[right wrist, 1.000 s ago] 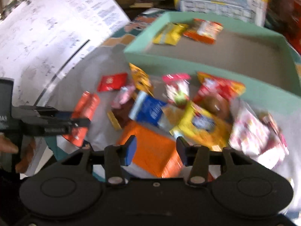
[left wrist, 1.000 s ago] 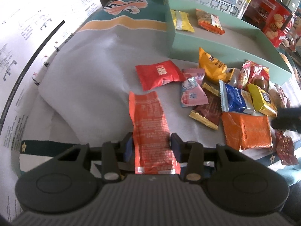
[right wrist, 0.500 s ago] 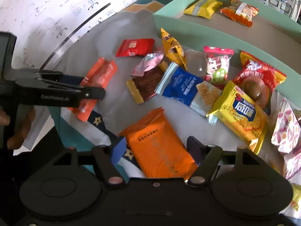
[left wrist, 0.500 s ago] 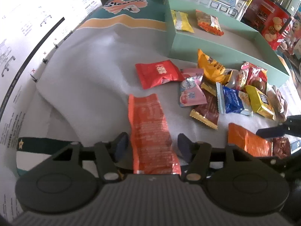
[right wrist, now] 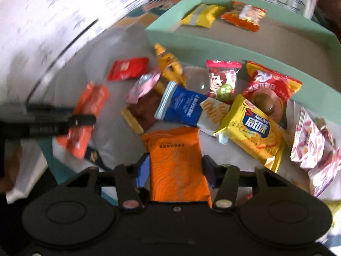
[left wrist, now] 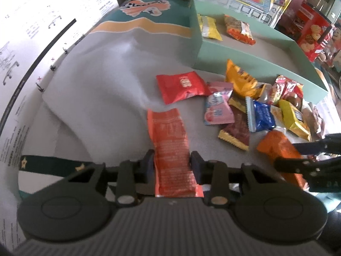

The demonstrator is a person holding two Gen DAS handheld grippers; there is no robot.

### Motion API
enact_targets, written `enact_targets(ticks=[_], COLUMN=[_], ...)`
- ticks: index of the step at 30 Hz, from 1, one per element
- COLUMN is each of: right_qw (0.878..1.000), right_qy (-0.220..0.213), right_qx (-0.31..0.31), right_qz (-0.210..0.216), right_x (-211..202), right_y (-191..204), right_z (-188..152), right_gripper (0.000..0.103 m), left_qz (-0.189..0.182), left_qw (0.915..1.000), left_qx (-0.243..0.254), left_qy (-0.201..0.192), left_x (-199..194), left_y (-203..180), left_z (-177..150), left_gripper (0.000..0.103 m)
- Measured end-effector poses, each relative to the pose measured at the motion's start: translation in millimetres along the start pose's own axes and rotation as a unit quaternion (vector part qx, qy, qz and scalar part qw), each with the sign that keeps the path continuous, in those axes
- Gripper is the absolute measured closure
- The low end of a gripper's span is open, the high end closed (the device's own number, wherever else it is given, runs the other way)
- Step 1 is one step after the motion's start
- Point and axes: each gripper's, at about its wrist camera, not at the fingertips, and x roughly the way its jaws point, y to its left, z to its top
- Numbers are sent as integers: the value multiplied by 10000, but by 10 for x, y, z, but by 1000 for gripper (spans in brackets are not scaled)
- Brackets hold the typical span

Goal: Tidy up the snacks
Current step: 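Grasp the red-orange packet with the left gripper while the right grasps the orange WINSUN pastry, then lay the red packet and orange pastry side by side in the green tray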

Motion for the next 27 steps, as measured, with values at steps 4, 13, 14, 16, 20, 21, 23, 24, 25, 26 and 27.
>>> enact_targets(ticks=[4,13,14,16,20,21,23,24,25,26,27], right_qw=[9999,9999,10000,9989,9997,9995,9988,9984,9979,9972,9965], right_qy=[64,-7,-33,-77,-233,-287,-420,-490,-554,-629,-693], right_qx=[64,109,-16,-328,-18,68,185,217,252,305,342], right_qz=[43,-21,-84,-311,-15,56,173,204,237,284,313], right_x=[80,9,20,22,-109,-164,-268,-314,-354,-388,-419], right_y=[49,-28,13,106,63,38,-7,-21,-39,-57,-78], right_z=[-77,-248,-261,-283,-302,-299,-283,-271,-257,-247,-244], right_gripper=[49,45,45,52,53,53,53,53,53,53,53], left_qz=[-142,-150,-95,109,-48,-60,-159,-186,-195,-198,-214], left_qw=[9993,9989,9986,9972,9981,9984,9987,9987,9986,9984,9981], left_qx=[345,399,476,716,609,568,484,464,474,498,523], left_qy=[-104,194,210,205,77,7,-61,-101,-153,-203,-259], left_x=[-93,11,23,22,-120,-174,-274,-317,-363,-404,-452], left_y=[-150,-242,-285,-382,-393,-382,-361,-365,-384,-410,-436], left_z=[-31,-85,-86,-102,-121,-110,-81,-57,-21,15,51], left_gripper=[68,53,52,67,69,69,69,69,69,69,69])
